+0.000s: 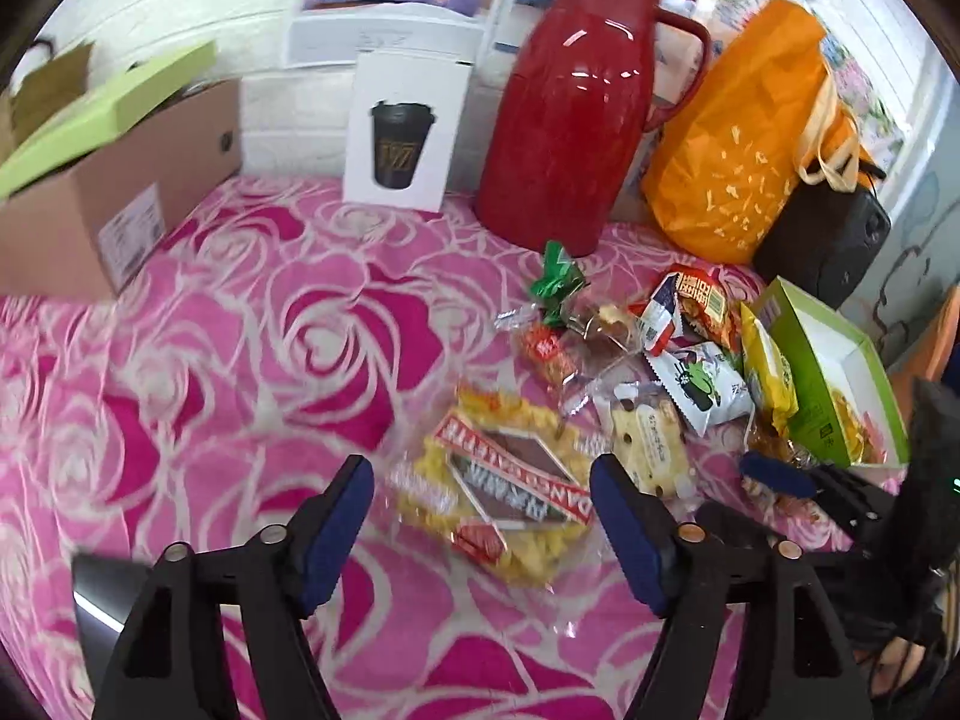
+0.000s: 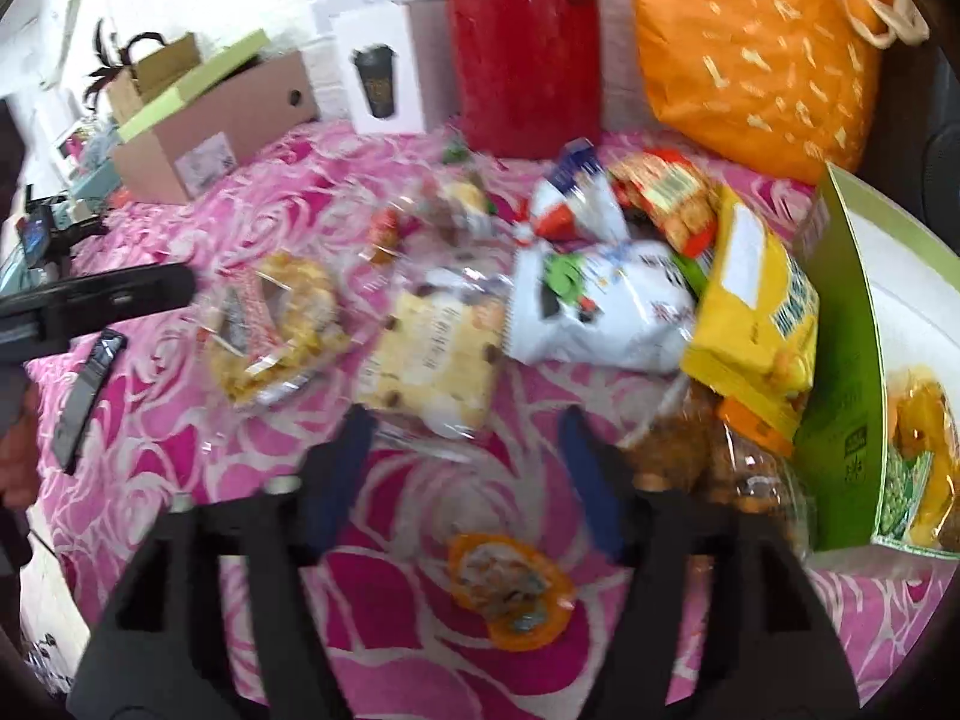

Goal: Organize snacks

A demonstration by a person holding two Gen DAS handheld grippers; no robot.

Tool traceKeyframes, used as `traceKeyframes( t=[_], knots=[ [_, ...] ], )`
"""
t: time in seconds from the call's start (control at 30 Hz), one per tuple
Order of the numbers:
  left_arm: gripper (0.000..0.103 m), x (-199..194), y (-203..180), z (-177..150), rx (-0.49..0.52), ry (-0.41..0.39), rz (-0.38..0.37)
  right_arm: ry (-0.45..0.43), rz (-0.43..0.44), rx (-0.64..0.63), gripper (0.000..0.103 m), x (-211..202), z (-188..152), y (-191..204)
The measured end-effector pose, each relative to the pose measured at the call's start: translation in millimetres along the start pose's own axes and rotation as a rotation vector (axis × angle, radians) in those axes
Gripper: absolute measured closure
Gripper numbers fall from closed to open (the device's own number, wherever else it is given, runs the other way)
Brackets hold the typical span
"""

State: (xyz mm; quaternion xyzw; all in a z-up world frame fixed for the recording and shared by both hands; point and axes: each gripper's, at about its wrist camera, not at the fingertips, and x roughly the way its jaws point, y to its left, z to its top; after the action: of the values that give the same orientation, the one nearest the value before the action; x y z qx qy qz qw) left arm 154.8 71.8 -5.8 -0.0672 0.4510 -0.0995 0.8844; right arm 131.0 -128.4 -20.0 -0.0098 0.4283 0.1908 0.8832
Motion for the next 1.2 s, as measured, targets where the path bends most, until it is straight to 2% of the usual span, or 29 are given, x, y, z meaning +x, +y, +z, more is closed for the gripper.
traceKeyframes(
  t=[0.07,0.13,0.27,0.4,0.53,0.6,0.63,0.7,0.77,0.8,1.0,1.2],
  knots=[
    [0.026,2.6,5.3,5.2,-0.022,0.032,0.007,-0.055,0.063,-0.061,0.025,-9.0,5.2,14.5],
    [0.026,-2.5,14.4,1.4,-0.070,0.040,-0.065,-0.063,0.119,-0.139,0.006,-9.6,11.1,30.7],
    [0.026,-11.8,24.4,-19.2,-0.119,0.053,-0.118,-0.049,0.224,-0.283,0.004,8.7,18.3,58.8],
    [0.026,-3.7,36.0,-27.0,-0.198,0.080,-0.165,-0.056,0.246,-0.406,0.003,42.3,22.4,76.6],
    [0.027,16.4,38.4,-23.1,-0.237,0.104,-0.190,0.006,0.230,-0.380,0.003,72.5,27.6,76.8],
    [0.038,27.6,35.3,-24.0,-0.235,0.126,-0.201,0.017,0.242,-0.358,0.003,74.0,24.4,76.7],
    [0.053,33.0,33.6,-25.1,-0.236,0.141,-0.211,0.016,0.250,-0.343,0.007,71.5,22.6,76.1],
    [0.055,37.6,30.8,-27.5,-0.239,0.136,-0.206,0.015,0.223,-0.333,0.012,66.1,18.8,75.6],
    [0.062,35.9,27.2,-28.2,-0.233,0.120,-0.197,0.015,0.196,-0.325,0.017,59.6,16.2,76.3],
    [0.064,33.3,25.2,-27.9,-0.229,0.111,-0.188,0.016,0.196,-0.319,0.028,57.4,15.8,75.5],
    [0.068,7.3,6.8,-24.7,-0.181,0.061,-0.170,-0.024,0.183,-0.295,0.032,30.0,14.9,70.7],
    [0.070,-34.0,-34.1,-7.3,-0.090,-0.036,-0.199,-0.158,0.159,-0.222,0.031,-24.5,16.1,53.3]
  ],
)
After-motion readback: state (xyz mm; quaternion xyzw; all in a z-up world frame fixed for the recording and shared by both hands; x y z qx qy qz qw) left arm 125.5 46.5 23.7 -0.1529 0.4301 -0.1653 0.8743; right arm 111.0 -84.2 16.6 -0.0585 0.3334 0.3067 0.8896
